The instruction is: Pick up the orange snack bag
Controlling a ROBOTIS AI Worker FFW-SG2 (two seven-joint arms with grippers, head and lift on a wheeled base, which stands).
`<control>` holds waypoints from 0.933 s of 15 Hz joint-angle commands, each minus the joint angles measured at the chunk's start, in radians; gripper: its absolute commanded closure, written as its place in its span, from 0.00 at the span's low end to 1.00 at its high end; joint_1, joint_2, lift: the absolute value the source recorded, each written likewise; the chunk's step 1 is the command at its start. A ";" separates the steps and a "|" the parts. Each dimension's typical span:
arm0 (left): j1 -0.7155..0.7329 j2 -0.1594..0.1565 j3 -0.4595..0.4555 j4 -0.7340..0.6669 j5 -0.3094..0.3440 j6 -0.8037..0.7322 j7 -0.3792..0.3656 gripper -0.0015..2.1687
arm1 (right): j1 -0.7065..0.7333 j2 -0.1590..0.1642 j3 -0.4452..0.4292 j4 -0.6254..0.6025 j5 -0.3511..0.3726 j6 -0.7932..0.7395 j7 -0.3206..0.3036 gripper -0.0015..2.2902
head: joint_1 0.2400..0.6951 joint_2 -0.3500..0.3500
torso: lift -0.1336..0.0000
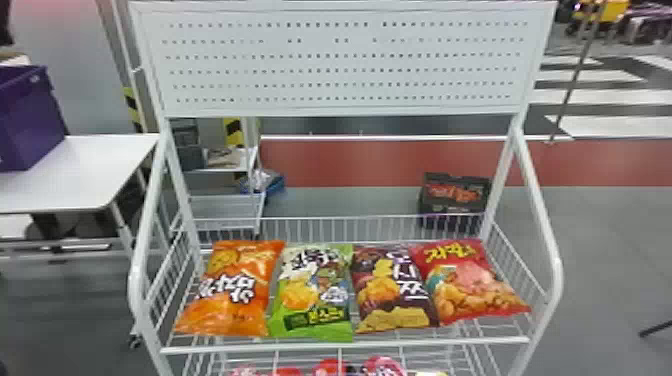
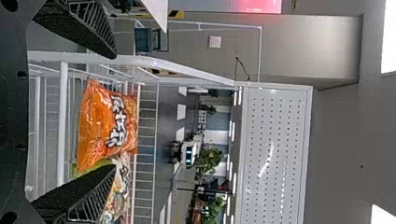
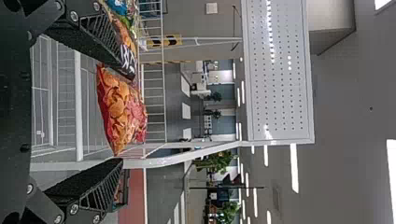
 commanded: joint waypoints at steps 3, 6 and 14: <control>-0.195 0.001 -0.085 0.074 -0.002 0.137 0.007 0.02 | -0.002 0.005 0.004 0.002 0.003 0.000 0.000 0.07 | 0.57 0.50 | 1.00; -0.368 -0.003 -0.160 0.149 -0.004 0.272 0.045 0.02 | 0.000 0.008 0.009 0.002 0.008 0.000 0.000 0.07 | 0.57 0.50 | 1.00; -0.678 -0.079 -0.251 0.347 0.001 0.505 0.057 0.02 | -0.006 0.008 0.015 0.012 0.008 0.000 0.000 0.07 | 0.57 0.50 | 1.00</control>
